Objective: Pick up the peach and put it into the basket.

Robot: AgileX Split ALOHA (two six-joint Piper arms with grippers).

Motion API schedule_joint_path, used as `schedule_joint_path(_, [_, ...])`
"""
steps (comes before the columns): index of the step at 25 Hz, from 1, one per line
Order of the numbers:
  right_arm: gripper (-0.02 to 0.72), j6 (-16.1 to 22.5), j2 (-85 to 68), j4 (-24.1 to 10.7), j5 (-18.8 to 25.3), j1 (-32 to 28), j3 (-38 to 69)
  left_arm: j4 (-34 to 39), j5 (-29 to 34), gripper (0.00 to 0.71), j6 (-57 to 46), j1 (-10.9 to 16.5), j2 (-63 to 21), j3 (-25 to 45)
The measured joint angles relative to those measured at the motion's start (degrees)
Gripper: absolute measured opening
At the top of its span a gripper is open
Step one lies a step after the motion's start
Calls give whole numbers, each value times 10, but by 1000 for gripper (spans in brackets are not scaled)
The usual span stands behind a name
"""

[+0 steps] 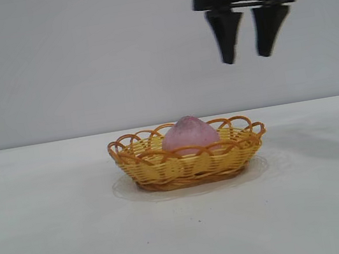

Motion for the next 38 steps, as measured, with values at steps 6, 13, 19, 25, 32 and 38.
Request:
schedule_joint_path(6, [459, 26, 0, -1, 1, -83, 0, 0, 0, 408, 0, 0, 0, 0])
schedule_joint_path(13, [459, 39, -1, 1, 1, -149, 0, 0, 0, 408, 0, 0, 0, 0])
schedule_joint_path(19, [459, 40, -68, 5, 4, -155, 0, 0, 0, 408, 0, 0, 0, 0])
schedule_joint_path(25, [459, 40, -219, 6, 5, -155, 69, 0, 0, 408, 0, 0, 0, 0])
schedule_joint_path(32, [459, 40, -426, 5, 11, -155, 283, 0, 0, 408, 0, 0, 0, 0])
schedule_joint_path(38, [459, 40, -618, 0, 13, -155, 471, 0, 0, 408, 0, 0, 0, 0])
